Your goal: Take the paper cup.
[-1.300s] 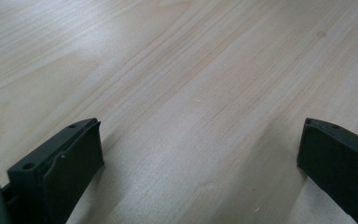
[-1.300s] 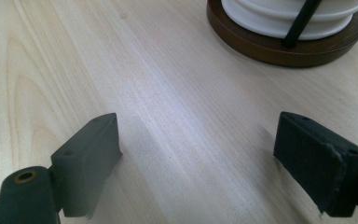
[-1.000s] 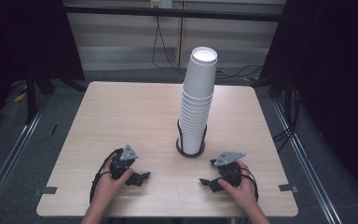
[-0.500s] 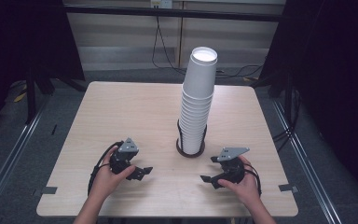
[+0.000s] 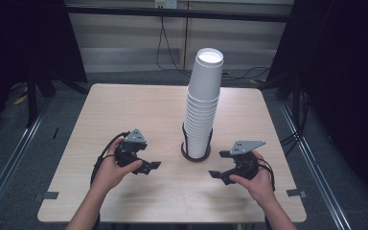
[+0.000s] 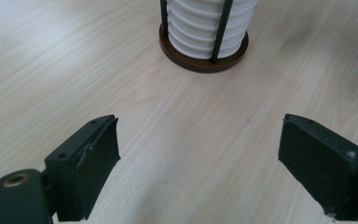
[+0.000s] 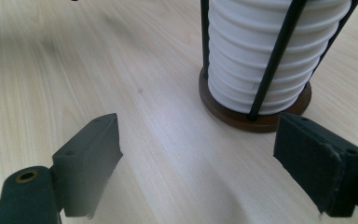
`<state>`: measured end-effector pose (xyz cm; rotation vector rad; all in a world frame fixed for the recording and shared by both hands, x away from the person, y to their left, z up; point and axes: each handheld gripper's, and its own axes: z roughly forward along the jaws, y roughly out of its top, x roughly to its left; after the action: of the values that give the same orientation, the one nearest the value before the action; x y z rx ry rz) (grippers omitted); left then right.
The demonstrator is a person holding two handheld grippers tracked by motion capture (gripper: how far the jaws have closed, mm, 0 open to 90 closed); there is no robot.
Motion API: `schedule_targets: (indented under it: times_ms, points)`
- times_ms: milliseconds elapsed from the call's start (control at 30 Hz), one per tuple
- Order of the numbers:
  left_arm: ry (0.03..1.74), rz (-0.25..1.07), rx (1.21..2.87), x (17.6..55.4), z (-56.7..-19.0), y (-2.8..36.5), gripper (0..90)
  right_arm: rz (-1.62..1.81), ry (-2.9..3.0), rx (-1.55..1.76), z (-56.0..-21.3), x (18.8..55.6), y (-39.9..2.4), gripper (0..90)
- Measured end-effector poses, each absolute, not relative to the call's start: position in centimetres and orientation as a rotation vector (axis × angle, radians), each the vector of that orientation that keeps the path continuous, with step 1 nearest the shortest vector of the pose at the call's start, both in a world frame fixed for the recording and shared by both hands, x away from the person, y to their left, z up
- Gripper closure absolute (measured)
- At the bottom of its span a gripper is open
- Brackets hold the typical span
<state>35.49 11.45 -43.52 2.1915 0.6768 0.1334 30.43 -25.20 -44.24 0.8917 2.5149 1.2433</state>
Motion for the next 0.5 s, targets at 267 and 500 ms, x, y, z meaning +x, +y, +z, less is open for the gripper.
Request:
schedule_targets:
  times_ms: [267,500]
  points:
    - [0.673,0.115,2.173,36.6,-41.3,11.3,12.8,1.276,2.486,0.878,-41.5,31.2,-25.3,15.1]
    - [0.665,0.129,2.186,37.2,-39.7,10.9,14.0,1.308,2.458,0.887,-39.4,32.1,-25.5,15.9]
